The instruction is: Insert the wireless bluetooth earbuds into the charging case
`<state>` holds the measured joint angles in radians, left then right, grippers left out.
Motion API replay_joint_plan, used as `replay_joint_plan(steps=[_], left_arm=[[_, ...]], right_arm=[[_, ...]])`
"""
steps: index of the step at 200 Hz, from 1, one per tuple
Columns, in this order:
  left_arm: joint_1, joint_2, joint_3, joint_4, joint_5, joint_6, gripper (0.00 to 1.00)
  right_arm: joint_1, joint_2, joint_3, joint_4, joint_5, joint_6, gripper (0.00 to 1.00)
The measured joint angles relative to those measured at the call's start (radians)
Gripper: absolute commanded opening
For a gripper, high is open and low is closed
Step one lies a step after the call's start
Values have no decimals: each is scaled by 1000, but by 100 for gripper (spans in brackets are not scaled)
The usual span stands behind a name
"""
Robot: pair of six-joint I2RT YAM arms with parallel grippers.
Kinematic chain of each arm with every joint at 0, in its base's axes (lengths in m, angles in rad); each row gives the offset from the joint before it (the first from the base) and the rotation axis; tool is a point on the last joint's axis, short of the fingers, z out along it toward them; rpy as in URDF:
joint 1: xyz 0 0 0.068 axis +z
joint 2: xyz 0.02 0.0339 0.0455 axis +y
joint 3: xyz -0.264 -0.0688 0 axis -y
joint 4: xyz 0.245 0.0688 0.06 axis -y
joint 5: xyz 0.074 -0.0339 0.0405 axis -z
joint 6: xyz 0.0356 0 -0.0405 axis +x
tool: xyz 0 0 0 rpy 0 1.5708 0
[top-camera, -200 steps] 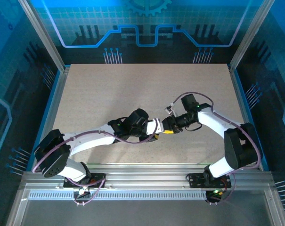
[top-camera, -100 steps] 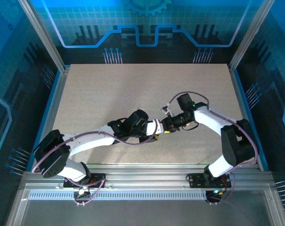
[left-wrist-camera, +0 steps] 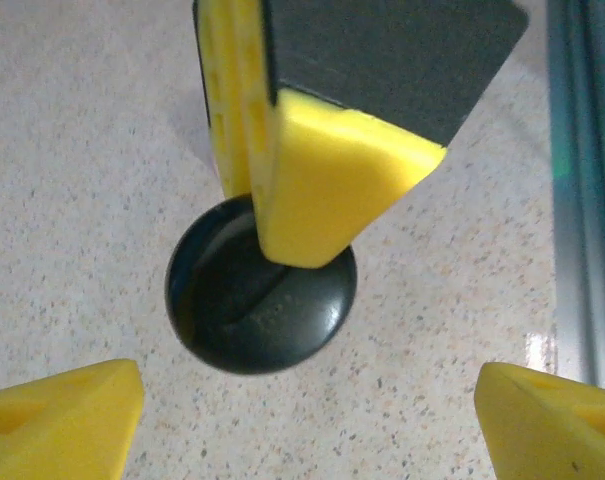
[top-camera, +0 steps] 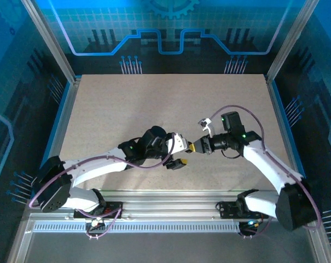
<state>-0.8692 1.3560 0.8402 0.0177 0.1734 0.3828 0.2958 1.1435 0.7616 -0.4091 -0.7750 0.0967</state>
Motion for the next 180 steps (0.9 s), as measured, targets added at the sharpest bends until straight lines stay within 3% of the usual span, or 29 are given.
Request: replay_joint_plan(steps=[28,52,72,99,111,180], left_arm=[[31,-42,-19,32,77,-45,80],[58,-72,-44,50,126,-86,74],[78,-99,-76,86,165,-108,74],[113,-122,-120,159,237,-131,75],[122,-124,-134,187,267,-139,70],[123,-129,-257,440,397,-150,61]], right_arm=[[-43,-101,-56,62,-15,-103,9],[-111,-140,-82,106,-90,-177,9],[-148,-146,-93,143,-163,-217,11],[-151,-150,-101,165,-259,-274,11],[-146,-150,-101,164,-289,-303,11],[-81,-153,-92,119,-356,-432,9]])
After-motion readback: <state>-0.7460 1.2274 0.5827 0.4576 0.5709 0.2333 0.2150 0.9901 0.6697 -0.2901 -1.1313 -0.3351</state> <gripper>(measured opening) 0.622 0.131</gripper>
